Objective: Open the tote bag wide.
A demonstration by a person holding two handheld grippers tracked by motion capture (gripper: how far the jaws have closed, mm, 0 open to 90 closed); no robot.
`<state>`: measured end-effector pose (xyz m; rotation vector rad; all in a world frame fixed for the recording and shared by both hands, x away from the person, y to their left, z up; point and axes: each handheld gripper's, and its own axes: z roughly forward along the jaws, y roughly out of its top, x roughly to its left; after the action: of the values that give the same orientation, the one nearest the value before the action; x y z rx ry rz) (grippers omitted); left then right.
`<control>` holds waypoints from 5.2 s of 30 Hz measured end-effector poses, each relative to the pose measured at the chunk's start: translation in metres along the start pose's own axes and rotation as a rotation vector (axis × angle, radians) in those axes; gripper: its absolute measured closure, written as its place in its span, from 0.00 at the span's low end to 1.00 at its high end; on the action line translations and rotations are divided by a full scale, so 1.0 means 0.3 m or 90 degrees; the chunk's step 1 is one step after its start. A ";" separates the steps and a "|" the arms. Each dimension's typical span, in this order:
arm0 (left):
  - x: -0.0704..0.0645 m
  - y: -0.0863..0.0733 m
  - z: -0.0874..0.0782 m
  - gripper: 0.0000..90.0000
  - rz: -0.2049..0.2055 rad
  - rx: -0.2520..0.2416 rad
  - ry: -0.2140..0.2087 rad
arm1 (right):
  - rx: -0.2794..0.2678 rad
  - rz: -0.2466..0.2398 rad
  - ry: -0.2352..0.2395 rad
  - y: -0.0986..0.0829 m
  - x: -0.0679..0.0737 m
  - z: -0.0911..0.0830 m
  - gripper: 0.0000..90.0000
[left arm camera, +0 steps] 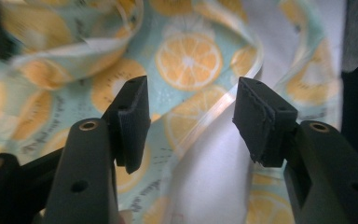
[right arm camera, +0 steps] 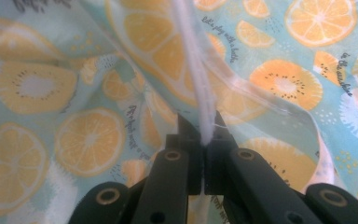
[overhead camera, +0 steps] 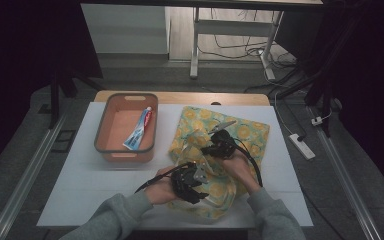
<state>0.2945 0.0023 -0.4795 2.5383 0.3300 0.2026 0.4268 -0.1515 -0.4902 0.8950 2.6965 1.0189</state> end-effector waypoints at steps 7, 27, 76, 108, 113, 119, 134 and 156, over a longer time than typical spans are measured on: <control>-0.002 0.005 0.069 0.50 0.008 0.025 -0.023 | -0.005 0.009 0.001 -0.001 -0.008 -0.005 0.99; 0.016 -0.017 0.100 0.99 0.017 0.026 -0.072 | -0.030 0.022 -0.013 0.000 -0.035 -0.057 0.99; 0.009 -0.148 -0.054 0.55 -0.037 -0.014 0.001 | -0.001 0.076 -0.108 -0.165 0.296 -0.196 0.18; 0.080 -0.179 0.031 0.67 -0.091 0.057 -0.028 | -0.057 0.064 -0.149 -0.344 0.264 -0.457 0.48; 0.080 -0.179 0.030 0.66 -0.092 0.059 -0.030 | -0.090 -0.038 -0.107 -0.196 0.353 -0.479 0.43; 0.080 -0.180 0.030 0.65 -0.093 0.056 -0.031 | 0.003 -0.078 -0.042 -0.102 0.315 -0.256 0.49; 0.083 -0.185 0.019 0.63 -0.098 0.040 -0.029 | 0.119 -0.044 -0.048 -0.154 0.188 -0.093 0.99; 0.088 -0.189 0.030 0.61 -0.107 0.041 -0.035 | -0.008 0.112 -0.126 -0.135 -0.219 -0.127 0.89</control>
<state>0.3109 0.0508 -0.5165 2.5576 0.5328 0.0582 0.4490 -0.2347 -0.4928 1.1810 2.4815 0.9209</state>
